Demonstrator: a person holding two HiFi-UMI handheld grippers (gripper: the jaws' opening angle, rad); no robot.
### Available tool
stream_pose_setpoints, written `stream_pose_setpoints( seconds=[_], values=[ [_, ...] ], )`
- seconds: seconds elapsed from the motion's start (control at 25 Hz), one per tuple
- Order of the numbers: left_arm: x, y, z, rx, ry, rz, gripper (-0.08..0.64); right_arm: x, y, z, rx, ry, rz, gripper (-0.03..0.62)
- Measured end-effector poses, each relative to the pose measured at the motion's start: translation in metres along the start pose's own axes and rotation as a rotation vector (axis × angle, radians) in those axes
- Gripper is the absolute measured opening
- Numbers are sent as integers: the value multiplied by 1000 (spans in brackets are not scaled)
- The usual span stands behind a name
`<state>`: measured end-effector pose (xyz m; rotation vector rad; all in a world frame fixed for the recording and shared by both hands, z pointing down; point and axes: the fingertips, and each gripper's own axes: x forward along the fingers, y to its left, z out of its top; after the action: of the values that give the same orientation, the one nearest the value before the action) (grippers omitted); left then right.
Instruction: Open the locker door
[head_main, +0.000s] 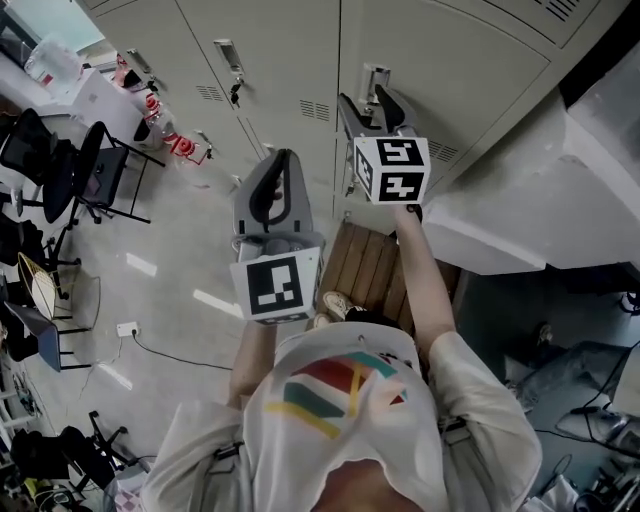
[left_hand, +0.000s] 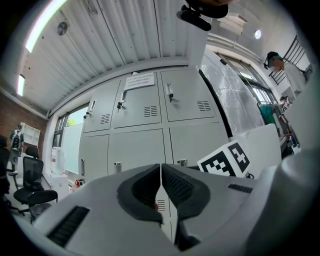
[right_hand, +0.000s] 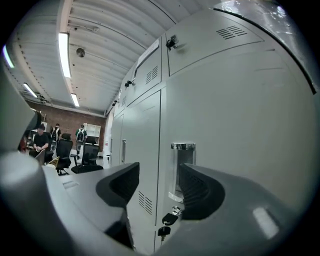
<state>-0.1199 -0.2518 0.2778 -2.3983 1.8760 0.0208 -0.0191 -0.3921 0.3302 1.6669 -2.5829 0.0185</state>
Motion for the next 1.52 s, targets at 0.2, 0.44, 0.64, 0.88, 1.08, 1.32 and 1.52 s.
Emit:
stream_pose_setpoints(
  seconds=[0.2, 0.44, 0.64, 0.88, 1.08, 1.32, 1.52],
  values=[
    [0, 7, -2, 14, -4, 29, 18, 11, -3, -8, 20, 0, -28, 239],
    [-4, 17, -6, 2, 24, 47, 18, 18, -2, -10, 25, -8, -43, 239],
    [-3, 19, -7, -46, 1, 36, 18, 15, 0, -10, 17, -4, -32, 239],
    [-2, 17, -9, -69, 4, 6, 18, 7, 7, -11, 8, 2, -5, 240],
    [2, 7, -15, -174, 49, -101, 18, -4, 15, -14, -38, 14, 30, 239],
    [6, -1, -14, -198, 51, -140, 20, -22, 25, -16, -45, 14, 68, 239],
    [6, -13, -7, -258, 29, -196, 97, -39, 34, -17, -84, 27, 94, 239]
  ],
)
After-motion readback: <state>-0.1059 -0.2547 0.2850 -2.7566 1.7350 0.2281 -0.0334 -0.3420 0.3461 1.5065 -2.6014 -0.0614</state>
